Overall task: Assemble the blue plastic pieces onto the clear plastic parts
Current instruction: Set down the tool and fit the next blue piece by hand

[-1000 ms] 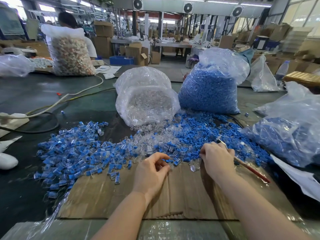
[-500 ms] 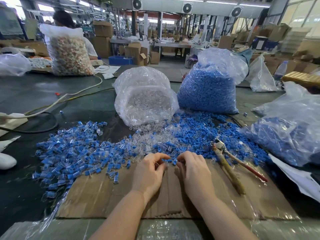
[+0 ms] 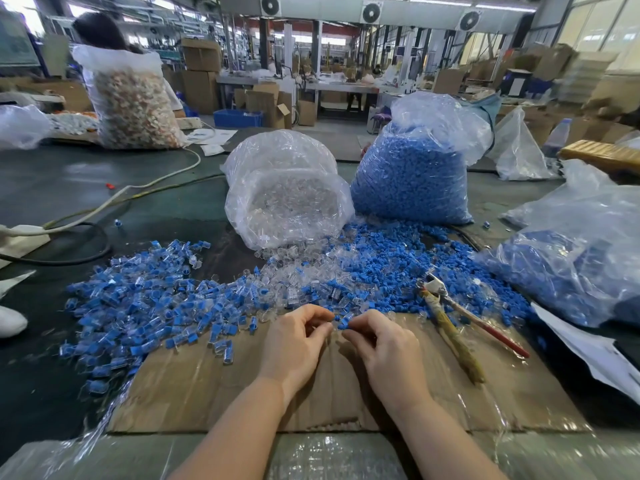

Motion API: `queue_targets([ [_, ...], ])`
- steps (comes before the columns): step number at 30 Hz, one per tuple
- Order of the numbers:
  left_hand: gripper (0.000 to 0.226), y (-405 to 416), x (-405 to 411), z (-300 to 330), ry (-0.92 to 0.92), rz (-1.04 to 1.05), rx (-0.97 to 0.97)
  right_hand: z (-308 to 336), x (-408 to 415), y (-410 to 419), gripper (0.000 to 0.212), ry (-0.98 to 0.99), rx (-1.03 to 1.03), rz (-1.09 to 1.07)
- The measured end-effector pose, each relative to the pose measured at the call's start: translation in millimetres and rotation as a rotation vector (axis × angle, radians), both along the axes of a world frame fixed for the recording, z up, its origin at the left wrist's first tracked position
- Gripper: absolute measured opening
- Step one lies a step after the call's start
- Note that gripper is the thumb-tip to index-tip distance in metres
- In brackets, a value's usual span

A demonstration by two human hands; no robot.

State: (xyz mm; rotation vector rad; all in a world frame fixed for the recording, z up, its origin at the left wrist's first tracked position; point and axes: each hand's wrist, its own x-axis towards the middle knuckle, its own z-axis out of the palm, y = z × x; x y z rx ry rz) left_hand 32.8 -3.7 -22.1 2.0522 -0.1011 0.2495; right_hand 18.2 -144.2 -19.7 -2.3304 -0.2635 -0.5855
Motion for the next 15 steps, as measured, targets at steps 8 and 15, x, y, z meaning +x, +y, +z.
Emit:
queue_targets([
  [8,0.021,0.7,-1.0,1.9,0.015,-0.013,-0.02,-2.7,1.4,1.5,0.013,0.041,-0.058,-0.028],
  [15,0.02,-0.2,-3.0,5.4,0.042,-0.009,-0.022,-1.7,-1.2,2.3,0.016,0.008,-0.086,-0.032],
])
